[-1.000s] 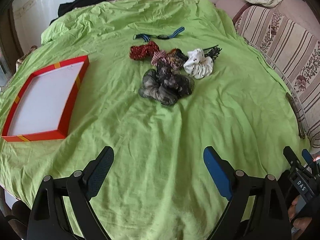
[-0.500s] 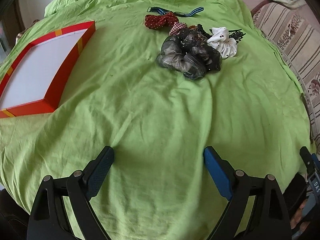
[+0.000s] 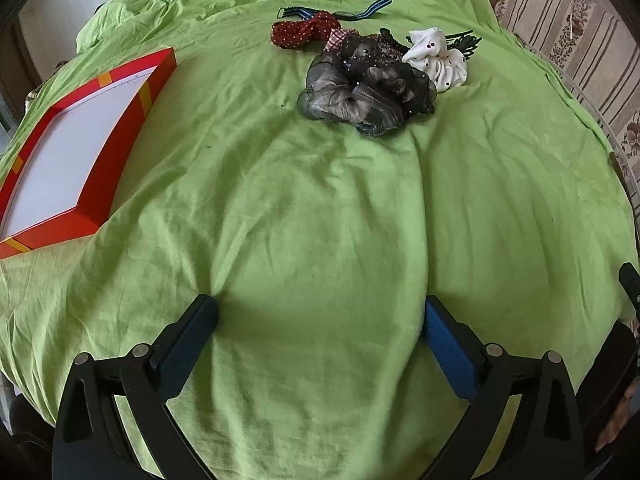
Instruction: Organize jewelry
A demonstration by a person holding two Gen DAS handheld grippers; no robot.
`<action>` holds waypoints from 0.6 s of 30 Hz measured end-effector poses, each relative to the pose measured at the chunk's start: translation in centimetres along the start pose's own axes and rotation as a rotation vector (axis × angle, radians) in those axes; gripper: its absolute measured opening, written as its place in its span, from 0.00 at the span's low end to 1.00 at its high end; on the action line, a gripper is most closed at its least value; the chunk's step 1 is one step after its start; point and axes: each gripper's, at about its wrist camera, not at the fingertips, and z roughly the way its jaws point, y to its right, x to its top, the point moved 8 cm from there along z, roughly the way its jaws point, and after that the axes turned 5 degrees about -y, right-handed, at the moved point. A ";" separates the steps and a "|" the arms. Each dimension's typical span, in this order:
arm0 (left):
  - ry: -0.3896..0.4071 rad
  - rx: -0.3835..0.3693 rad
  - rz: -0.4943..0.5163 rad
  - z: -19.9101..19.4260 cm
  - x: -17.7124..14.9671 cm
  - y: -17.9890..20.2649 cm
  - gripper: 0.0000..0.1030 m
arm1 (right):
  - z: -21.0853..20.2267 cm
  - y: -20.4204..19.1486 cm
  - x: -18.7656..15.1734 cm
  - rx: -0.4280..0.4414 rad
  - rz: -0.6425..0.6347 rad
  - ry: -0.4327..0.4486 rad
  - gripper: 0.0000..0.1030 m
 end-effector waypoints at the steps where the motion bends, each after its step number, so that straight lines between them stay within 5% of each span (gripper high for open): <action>1: -0.001 0.002 0.002 0.0 0.0 0.0 0.98 | 0.0 0.0 0.0 0.000 0.001 0.000 1.00; 10: 0.018 -0.065 -0.028 -1.3 0.4 -0.3 0.98 | 0.0 -0.1 0.0 -0.007 -0.017 0.003 1.00; 18: 0.159 -0.044 -0.049 -6.1 2.8 -1.5 0.98 | 0.0 -0.2 0.0 -0.016 -0.023 0.002 1.00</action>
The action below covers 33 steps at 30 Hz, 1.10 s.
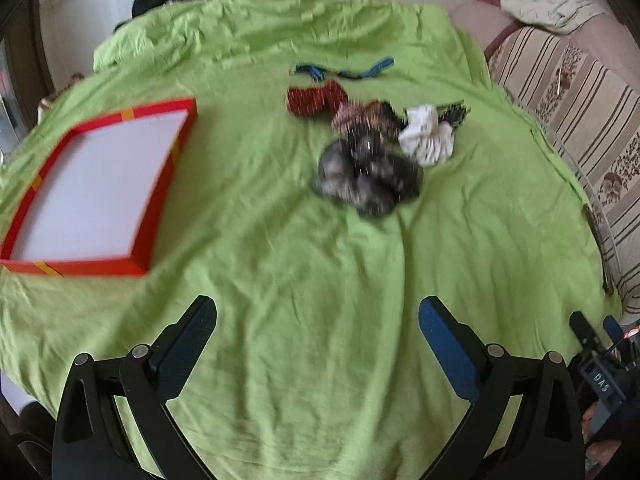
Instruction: Organize jewelry
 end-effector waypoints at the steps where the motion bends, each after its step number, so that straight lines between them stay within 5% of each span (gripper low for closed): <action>1: 0.015 0.009 -0.002 -0.5 0.3 -0.3 0.98 | 0.0 0.0 0.0 -0.004 -0.003 -0.001 1.00; 9: 0.095 0.088 -0.028 -4.5 1.1 -4.2 0.98 | 0.1 -0.5 0.1 0.009 -0.015 0.005 0.99; 22: 0.088 0.068 -0.045 -4.9 0.6 -4.1 0.98 | -0.6 -0.9 0.1 0.011 -0.037 0.026 0.97; 33: 0.054 0.050 -0.041 -3.7 0.8 -3.5 0.98 | -2.0 -3.6 3.7 0.170 -0.045 0.049 0.93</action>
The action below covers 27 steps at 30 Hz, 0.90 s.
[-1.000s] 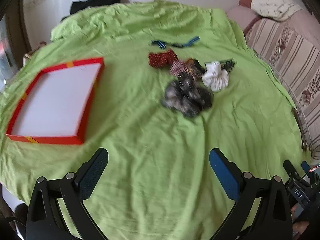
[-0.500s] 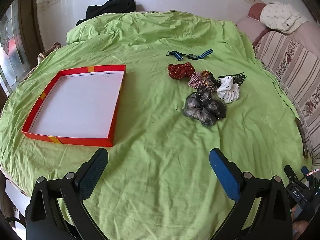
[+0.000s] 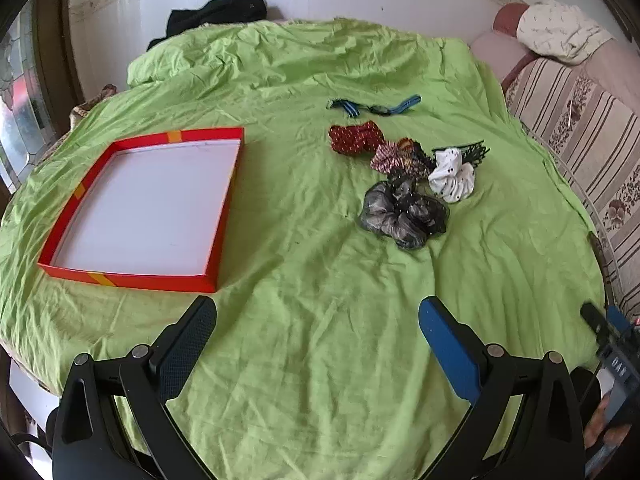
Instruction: Organize jewelry
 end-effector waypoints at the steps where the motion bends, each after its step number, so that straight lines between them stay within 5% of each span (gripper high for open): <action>1: -0.011 -0.008 0.003 0.2 0.3 0.1 0.98 | 0.4 -0.6 0.6 0.022 -0.006 -0.005 0.92; 7: -0.013 -0.044 0.010 1.7 3.8 0.6 0.98 | 3.8 -5.7 4.6 0.163 -0.064 -0.031 0.80; 12: -0.056 -0.146 0.014 5.6 6.2 2.4 0.97 | 8.4 -8.7 7.3 0.287 -0.044 -0.101 0.62; 21: -0.145 -0.318 -0.042 12.1 8.9 5.2 0.94 | 14.6 -11.9 12.0 0.490 0.080 -0.194 0.59; 26: -0.188 -0.348 -0.063 14.6 8.7 6.5 0.94 | 17.5 -13.7 12.7 0.498 0.075 -0.231 0.58; 27: -0.194 -0.346 -0.059 14.9 8.6 6.7 0.91 | 18.1 -13.9 12.6 0.495 0.074 -0.245 0.50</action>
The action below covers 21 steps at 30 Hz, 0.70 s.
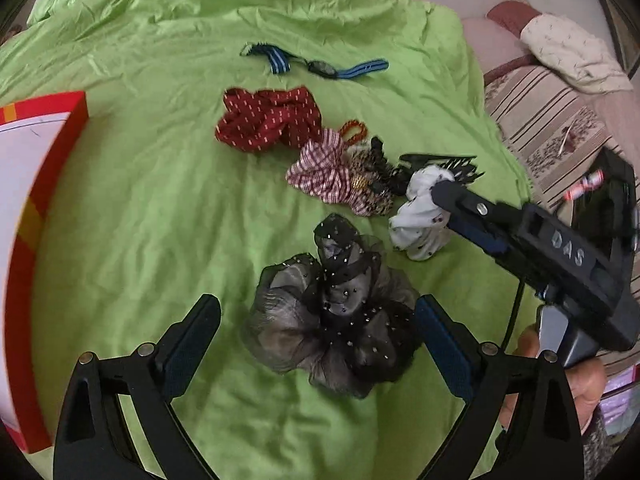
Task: Organize jewelry
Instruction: 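Grasp the black sheer scrunchie with the left tool while the right grasps the white cherry scrunchie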
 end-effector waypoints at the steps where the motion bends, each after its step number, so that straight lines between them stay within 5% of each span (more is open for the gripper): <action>1: -0.009 0.001 0.004 0.5 -0.2 0.2 0.83 | 0.6 0.0 -0.1 0.001 -0.001 -0.015 0.37; 2: -0.023 0.005 0.009 0.9 -0.3 0.4 0.50 | 1.2 0.0 -0.2 0.001 -0.001 -0.040 0.12; 3: -0.062 0.015 0.013 1.6 -0.7 0.5 0.24 | 1.4 0.1 -0.4 -0.002 0.006 -0.057 0.10; 11: 0.049 0.068 0.027 -5.2 -1.9 0.5 0.18 | -3.4 -1.9 -2.2 -0.003 -0.034 -0.008 0.09; 21: 0.247 0.063 0.042 -22.2 -5.7 -0.6 0.18 | -11.8 -9.3 -5.9 0.047 -0.160 0.059 0.09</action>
